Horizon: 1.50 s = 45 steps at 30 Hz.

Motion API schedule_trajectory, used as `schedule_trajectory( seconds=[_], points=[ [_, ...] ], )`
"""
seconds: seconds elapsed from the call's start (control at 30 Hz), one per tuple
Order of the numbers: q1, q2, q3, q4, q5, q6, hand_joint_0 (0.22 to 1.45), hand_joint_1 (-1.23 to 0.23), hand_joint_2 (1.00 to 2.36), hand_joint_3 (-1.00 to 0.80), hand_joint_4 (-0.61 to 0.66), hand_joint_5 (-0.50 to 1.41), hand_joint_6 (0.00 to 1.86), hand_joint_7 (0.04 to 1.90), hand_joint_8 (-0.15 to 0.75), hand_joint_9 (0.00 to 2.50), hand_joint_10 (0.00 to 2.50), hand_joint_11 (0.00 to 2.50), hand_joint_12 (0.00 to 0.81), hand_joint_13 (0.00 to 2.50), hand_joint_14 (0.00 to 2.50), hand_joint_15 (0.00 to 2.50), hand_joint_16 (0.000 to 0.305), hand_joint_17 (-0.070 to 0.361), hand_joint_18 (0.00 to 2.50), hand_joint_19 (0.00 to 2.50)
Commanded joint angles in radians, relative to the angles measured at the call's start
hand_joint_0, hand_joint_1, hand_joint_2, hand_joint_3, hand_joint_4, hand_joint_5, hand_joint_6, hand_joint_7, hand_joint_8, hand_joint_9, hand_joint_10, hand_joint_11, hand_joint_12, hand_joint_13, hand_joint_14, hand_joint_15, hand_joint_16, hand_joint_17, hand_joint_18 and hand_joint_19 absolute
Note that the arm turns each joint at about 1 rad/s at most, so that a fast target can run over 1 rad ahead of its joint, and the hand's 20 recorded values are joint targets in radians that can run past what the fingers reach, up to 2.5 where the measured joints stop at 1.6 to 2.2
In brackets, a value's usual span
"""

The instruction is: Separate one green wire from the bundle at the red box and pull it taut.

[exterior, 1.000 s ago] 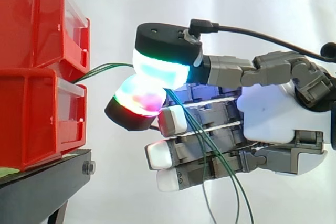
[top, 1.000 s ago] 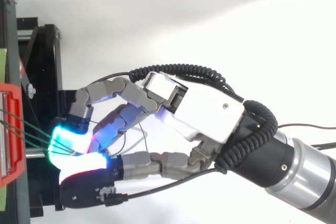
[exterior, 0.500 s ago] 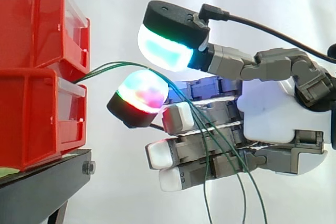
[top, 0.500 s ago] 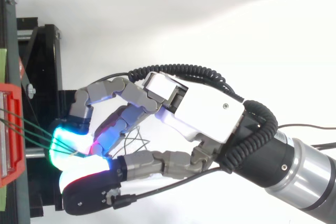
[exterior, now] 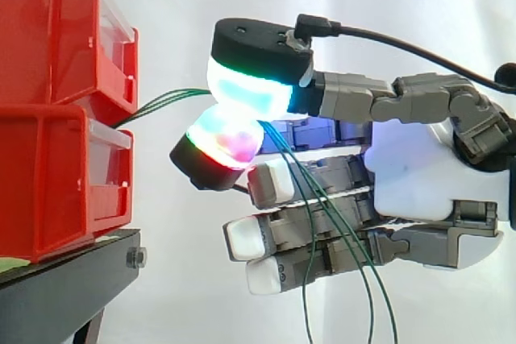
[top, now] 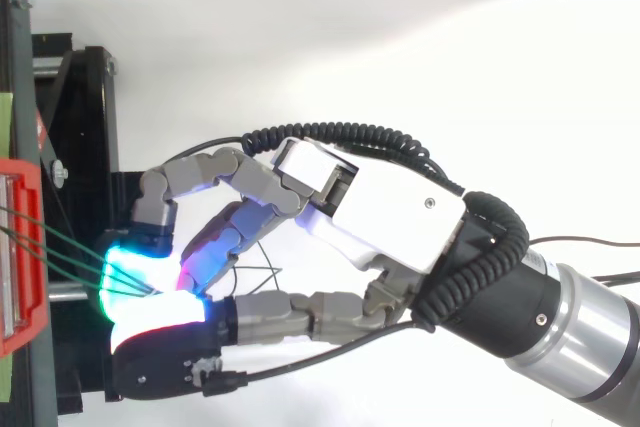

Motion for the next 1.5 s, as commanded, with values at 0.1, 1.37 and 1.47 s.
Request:
schedule_trajectory(
  seconds=[0.1, 1.37, 1.47],
  points=[
    [0.000, 0.001, 0.000, 0.000, 0.000, 0.000, 0.67, -0.84, 1.00, -0.50, 0.02, -0.19, 0.90, 1.04, 0.267, 1.17, 0.02, 0.94, 0.338, 1.06, 0.02, 0.53, 0.044, 0.099, 0.89, 0.39],
    [-0.030, 0.001, 0.000, -0.042, -0.020, 0.023, 0.65, -0.78, 1.02, -0.21, 0.04, -0.21, 0.89, 1.03, 0.276, 1.15, 0.02, 0.94, 0.351, 1.06, 0.02, 0.54, 0.047, 0.105, 0.89, 0.43],
    [-0.027, 0.001, 0.000, -0.042, -0.015, 0.025, 0.63, -0.75, 1.02, -0.17, 0.02, -0.20, 0.89, 1.09, 0.275, 1.17, 0.02, 0.94, 0.360, 1.08, 0.02, 0.54, 0.047, 0.105, 0.90, 0.43]
  ],
)
